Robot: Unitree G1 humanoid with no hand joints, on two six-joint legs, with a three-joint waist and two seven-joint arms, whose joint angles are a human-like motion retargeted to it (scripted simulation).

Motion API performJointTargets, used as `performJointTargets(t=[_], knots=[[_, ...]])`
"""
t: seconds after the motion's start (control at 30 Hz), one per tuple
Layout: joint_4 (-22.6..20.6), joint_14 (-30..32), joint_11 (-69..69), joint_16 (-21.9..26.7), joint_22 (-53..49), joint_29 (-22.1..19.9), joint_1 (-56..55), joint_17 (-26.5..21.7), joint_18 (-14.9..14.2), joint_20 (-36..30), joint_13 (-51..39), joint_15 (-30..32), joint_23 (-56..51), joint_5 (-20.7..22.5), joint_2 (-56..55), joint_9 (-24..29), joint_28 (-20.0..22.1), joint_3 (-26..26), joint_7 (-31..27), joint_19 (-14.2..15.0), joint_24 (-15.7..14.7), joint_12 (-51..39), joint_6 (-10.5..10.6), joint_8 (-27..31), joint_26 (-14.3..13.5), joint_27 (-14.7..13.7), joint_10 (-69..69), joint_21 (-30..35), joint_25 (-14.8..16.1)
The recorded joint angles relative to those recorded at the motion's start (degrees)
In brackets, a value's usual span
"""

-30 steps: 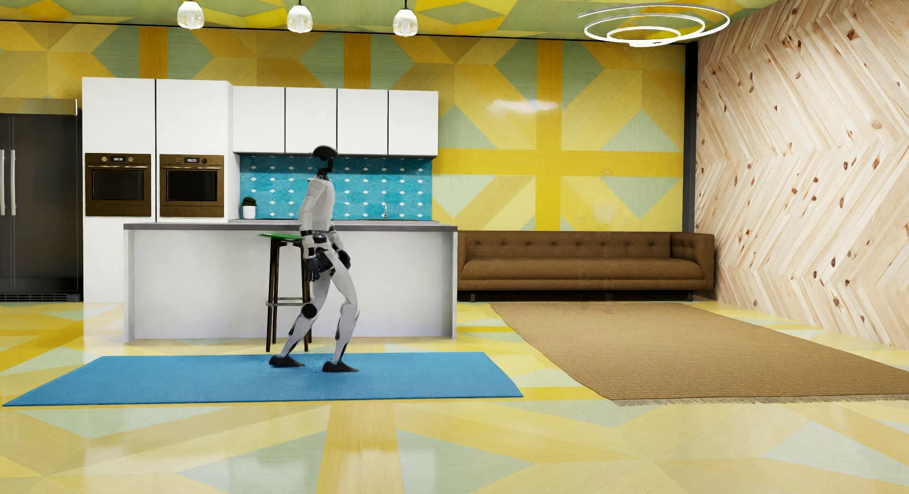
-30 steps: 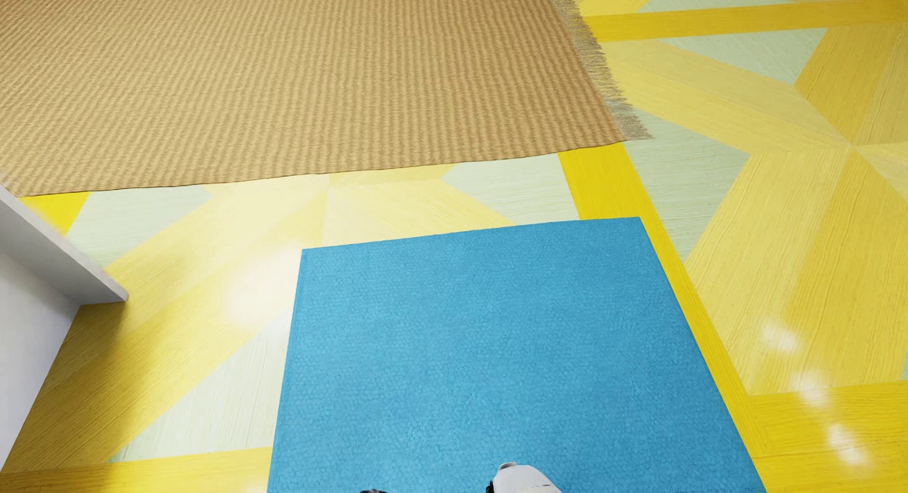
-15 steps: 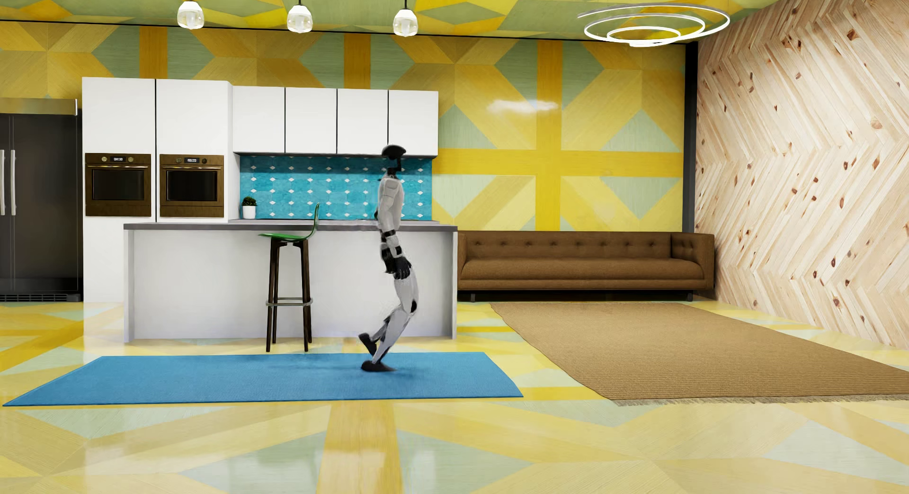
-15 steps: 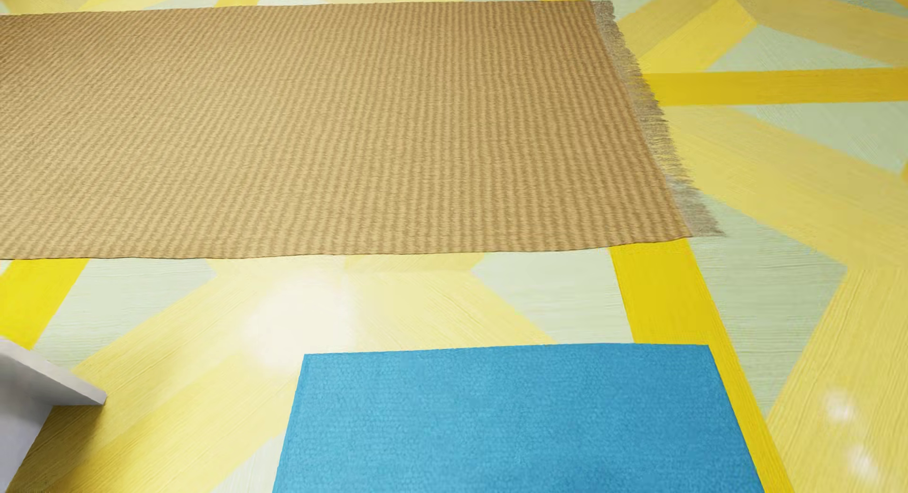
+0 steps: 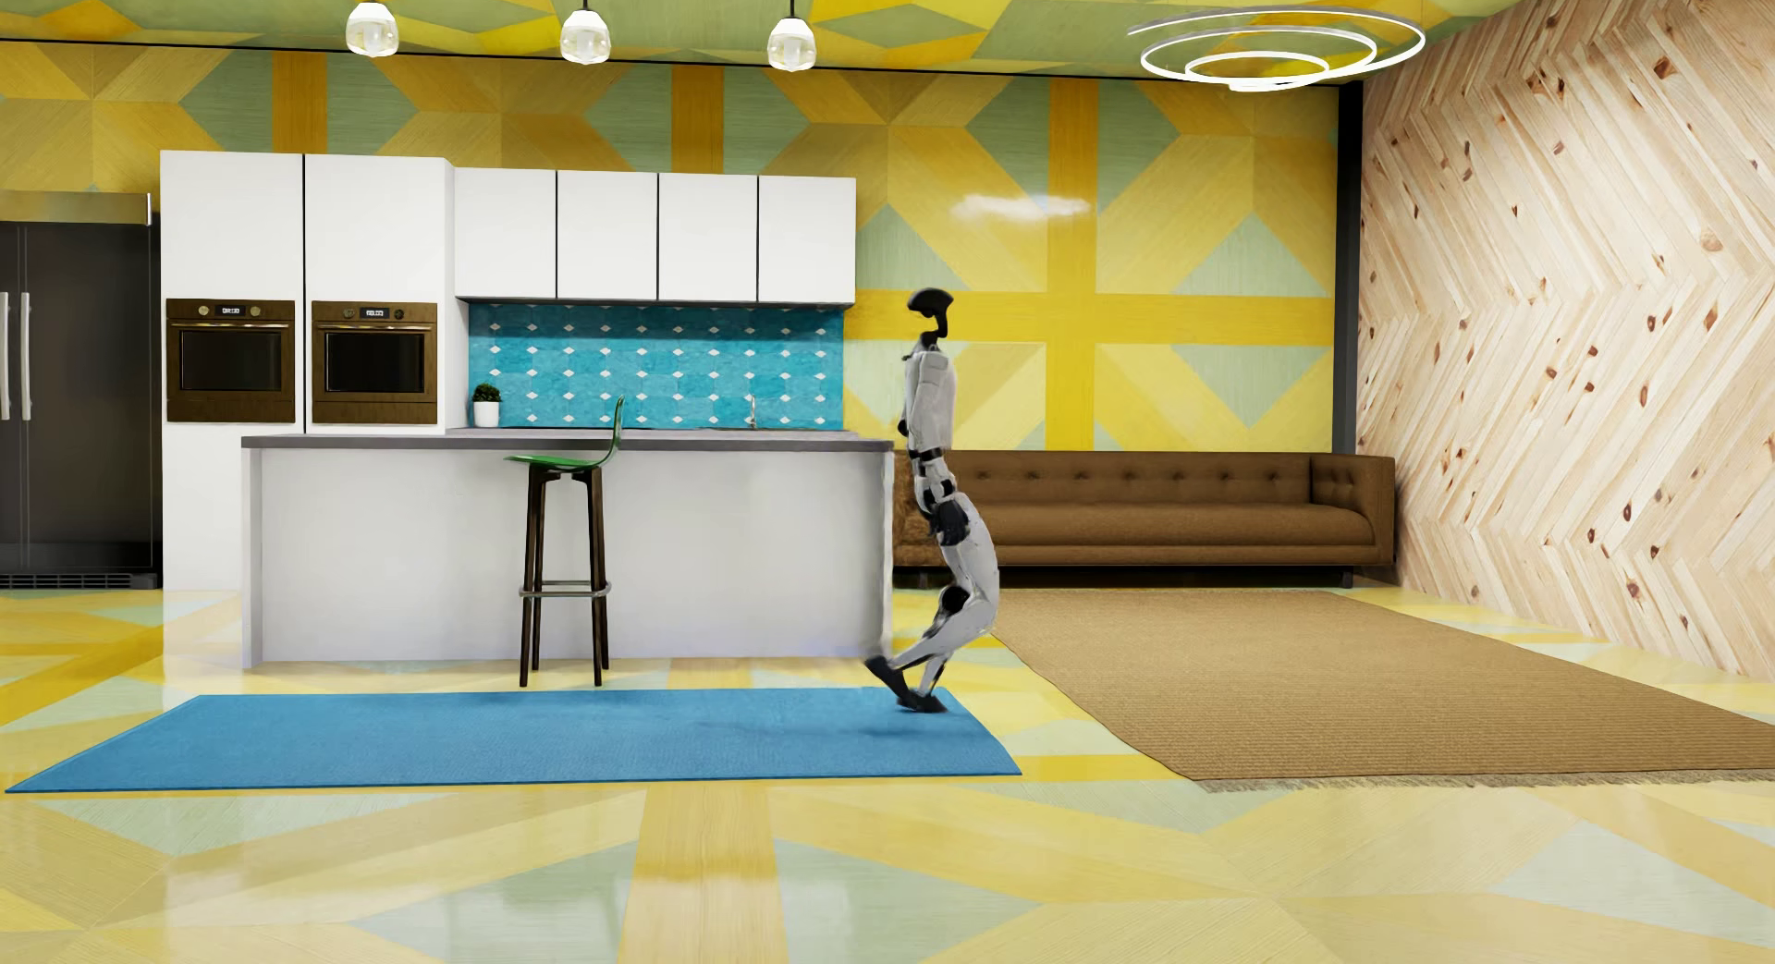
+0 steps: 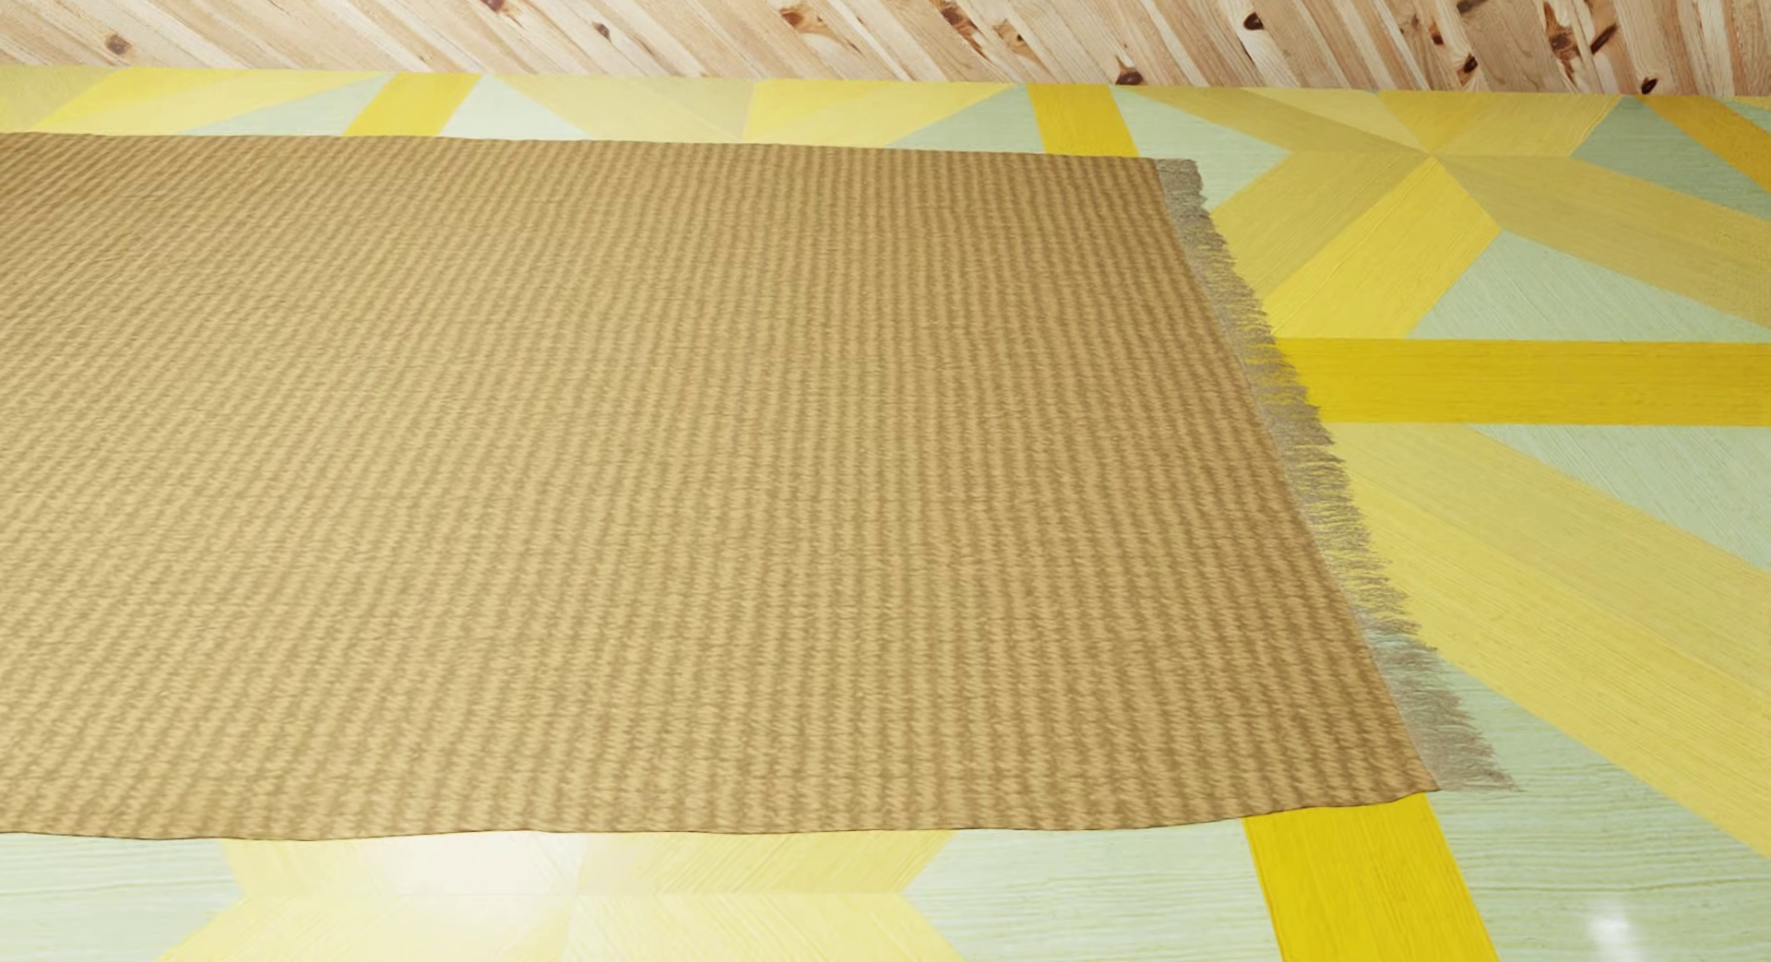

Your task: Approach the sofa

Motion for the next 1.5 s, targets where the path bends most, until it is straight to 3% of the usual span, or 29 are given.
performJointTargets(t=[0.1,0.17,0.2,0.23,0.27,0.3,0.33,0.37,0.43,0.5,0.53,0.57,0.6,0.63,0.67,0.7,0.73,0.77,0.83,0.87,0.93,1.03,1.1,1.13,1.2,1.23,1.3,1.4,1.5], knots=[[2.92,-13.25,-26.38,2.00,-4.41,0.00,15.27,-1.56,0.00,0.65,3.38,3.34,1.12,-0.50,-7.17,-0.16,0.00,-7.57,0.00,0.00,0.00,-6.08,3.06,0.00,0.00,0.00,-8.05,0.09,0.00],[3.54,-20.23,-44.57,2.82,-5.94,0.00,20.88,-1.97,0.00,5.57,3.67,13.40,2.77,-0.94,-10.18,-2.00,0.00,-9.96,0.00,0.00,0.00,-9.59,3.33,0.00,0.00,0.00,-9.61,1.38,0.00],[3.44,-21.00,-68.29,2.76,-6.13,0.00,22.70,-2.07,0.00,8.02,3.75,18.77,3.59,-1.02,-12.50,-2.86,0.00,-9.91,0.00,0.00,0.00,-10.81,3.85,0.00,0.00,0.00,-9.56,1.12,0.00],[4.65,-19.59,-49.01,3.70,-7.60,0.00,24.32,-2.35,0.00,8.43,3.68,14.16,3.52,-1.01,-14.82,-2.91,0.00,-11.44,0.00,0.00,0.00,-11.41,4.23,0.00,0.00,0.00,-8.30,2.06,0.00],[6.38,-16.12,-43.71,3.74,-9.13,0.00,26.76,-2.51,0.00,11.60,3.26,14.74,4.31,0.65,-15.86,-2.20,0.00,-13.05,0.00,0.00,0.00,-10.20,5.15,0.00,0.00,0.00,-5.89,3.09,0.00],[8.04,-8.81,-38.61,2.68,-8.26,0.00,26.04,-2.45,0.00,13.18,3.27,17.64,5.41,1.86,-17.04,-3.12,0.00,-14.12,0.00,0.00,0.00,-8.99,6.24,0.00,0.00,0.00,0.05,3.39,0.00],[10.63,2.88,-33.93,0.83,-6.42,0.00,23.91,-2.34,0.00,13.77,3.09,15.60,6.87,4.74,-15.30,-2.75,0.00,-14.41,0.00,0.00,0.00,-7.13,8.12,0.00,0.00,0.00,10.40,3.23,0.00],[10.32,12.18,-33.16,0.17,-5.53,0.00,17.18,-1.94,0.00,12.91,2.32,12.50,7.28,6.69,-13.19,-2.80,0.00,-13.07,0.00,0.00,0.00,-5.53,7.92,0.00,0.00,0.00,25.15,2.22,0.00],[11.13,8.71,-35.85,-0.60,-3.33,0.00,3.58,-1.65,0.00,7.23,1.18,8.35,4.21,8.40,-3.63,-0.57,0.00,-9.58,0.00,0.00,0.00,-4.79,7.42,0.00,0.00,0.00,48.08,1.10,0.00],[9.15,9.96,-40.48,-0.42,-5.14,0.00,-7.51,-1.71,0.00,5.88,-0.53,6.93,-0.66,6.87,4.91,0.11,0.00,-2.08,0.00,0.00,0.00,-0.66,4.16,0.00,0.00,0.00,42.53,1.43,0.00],[8.34,14.95,-42.51,-1.34,0.00,0.00,-10.43,-2.50,0.00,2.92,-1.60,6.11,-2.83,5.61,9.71,0.61,0.00,0.77,0.00,0.00,0.00,-0.31,3.51,0.00,0.00,0.00,30.77,1.54,0.00],[8.37,17.47,-44.92,-1.91,1.53,0.00,-13.77,-2.62,0.00,5.13,-2.23,5.07,-5.42,5.66,13.02,-0.17,0.00,3.44,0.00,0.00,0.00,1.46,3.15,0.00,0.00,0.00,17.35,0.10,0.00],[7.74,11.54,-47.22,-1.88,3.03,0.00,-14.45,-3.08,0.00,5.40,-2.65,3.24,-7.60,5.50,17.78,-0.69,0.00,5.06,0.00,0.00,0.00,2.79,3.00,0.00,0.00,0.00,3.38,-0.91,0.00],[7.28,-8.59,-48.95,-1.52,3.27,0.00,-14.31,-3.80,0.00,3.73,-3.34,0.81,-9.68,6.58,21.30,-1.71,0.00,5.89,0.00,0.00,0.00,3.77,3.71,0.00,0.00,0.00,-3.98,-2.88,0.00],[7.74,7.63,-49.00,-0.91,3.29,0.00,-15.53,-4.61,0.00,2.45,-3.60,-2.47,-11.16,6.91,23.26,-3.17,0.00,6.46,0.00,0.00,0.00,5.07,4.06,0.00,0.00,0.00,-24.39,-4.60,0.00],[7.73,9.83,-48.76,-0.62,3.88,0.00,-16.66,-4.97,0.00,1.20,-3.93,-4.57,-11.17,7.76,24.98,-3.62,0.00,7.18,0.00,0.00,0.00,6.21,4.50,0.00,0.00,0.00,-26.03,-6.15,0.00],[6.78,-9.95,-47.09,-0.45,4.63,0.00,-18.58,-4.64,0.00,0.26,-3.46,-4.89,-10.62,7.50,26.67,-3.12,0.00,8.13,0.00,0.00,0.00,6.77,3.75,0.00,0.00,0.00,-5.40,-8.13,0.00],[4.79,-3.31,-43.26,-0.19,5.19,0.00,-18.78,-4.10,0.00,0.18,-2.57,-2.46,-9.10,6.88,27.59,-3.11,0.00,8.38,0.00,0.00,0.00,7.38,2.85,0.00,0.00,0.00,-3.45,-10.02,0.00],[-0.66,12.93,-20.34,0.26,6.88,0.00,-17.55,-2.19,0.00,0.48,-0.47,16.38,-4.63,1.40,21.34,-2.18,0.00,6.95,0.00,0.00,0.00,8.21,-0.75,0.00,0.00,0.00,0.77,-10.11,0.00],[-2.53,14.22,-7.39,0.49,6.47,0.00,-15.57,-1.89,0.00,1.44,0.53,15.59,-3.29,-0.25,14.75,-1.50,0.00,5.83,0.00,0.00,0.00,7.78,-1.12,0.00,0.00,0.00,2.65,-9.73,0.00],[-2.94,10.34,-3.34,0.70,3.99,0.00,-7.20,-1.77,0.00,4.57,1.17,6.65,-0.53,-0.60,3.08,0.55,0.00,3.04,0.00,0.00,0.00,6.20,0.56,0.00,0.00,0.00,0.73,-7.11,0.00],[-2.33,-0.63,-34.85,1.58,-2.35,0.00,2.89,-3.31,0.00,6.85,4.91,7.42,-0.37,-0.21,-4.04,0.34,0.00,-4.94,0.00,0.00,0.00,2.62,5.18,0.00,0.00,0.00,-2.15,-7.59,0.00],[-1.45,-7.95,-48.61,2.80,-6.14,0.00,6.04,-3.26,0.00,10.84,7.62,37.25,0.01,-1.47,-7.52,-1.65,0.00,-6.51,0.00,0.00,0.00,0.55,6.82,0.00,0.00,0.00,-1.88,-7.54,0.00],[-1.38,-11.96,-46.75,3.74,-7.70,0.00,8.85,-3.17,0.00,12.09,9.09,41.38,0.15,-2.99,-8.47,-1.96,0.00,-7.63,0.00,0.00,0.00,-0.12,6.50,0.00,0.00,0.00,-0.86,-7.14,0.00],[-0.38,-11.43,-39.58,3.99,-9.31,0.00,11.13,-3.33,0.00,13.50,9.61,25.49,1.16,-2.08,-5.84,-1.16,0.00,-10.37,0.00,0.00,0.00,-0.82,7.68,0.00,0.00,0.00,6.20,-6.11,0.00],[0.68,-4.25,-37.33,1.91,-7.95,0.00,8.22,-3.38,0.00,15.75,8.15,19.39,2.54,-2.32,-4.07,-0.80,0.00,-11.82,0.00,0.00,0.00,-1.50,8.84,0.00,0.00,0.00,12.66,-5.48,0.00],[2.92,11.01,-38.33,-0.15,-7.45,0.00,2.01,-5.40,0.00,10.61,4.40,13.87,3.99,-4.22,0.62,0.44,0.00,-9.89,0.00,0.00,0.00,-3.35,10.87,0.00,0.00,0.00,18.41,-5.34,0.00],[6.07,10.01,-40.83,-1.22,-7.51,0.00,-10.56,-5.90,0.00,6.44,3.21,8.67,-0.12,-8.51,8.13,-0.77,0.00,-5.26,0.00,0.00,0.00,-0.29,10.11,0.00,0.00,0.00,18.70,-8.03,0.00],[10.53,7.97,-42.93,-1.36,-2.57,0.00,-18.86,-5.36,0.00,4.67,3.21,3.98,-5.86,-8.56,17.15,-1.19,0.00,0.34,0.00,0.00,0.00,4.53,8.44,0.00,0.00,0.00,8.76,-8.84,0.00]])
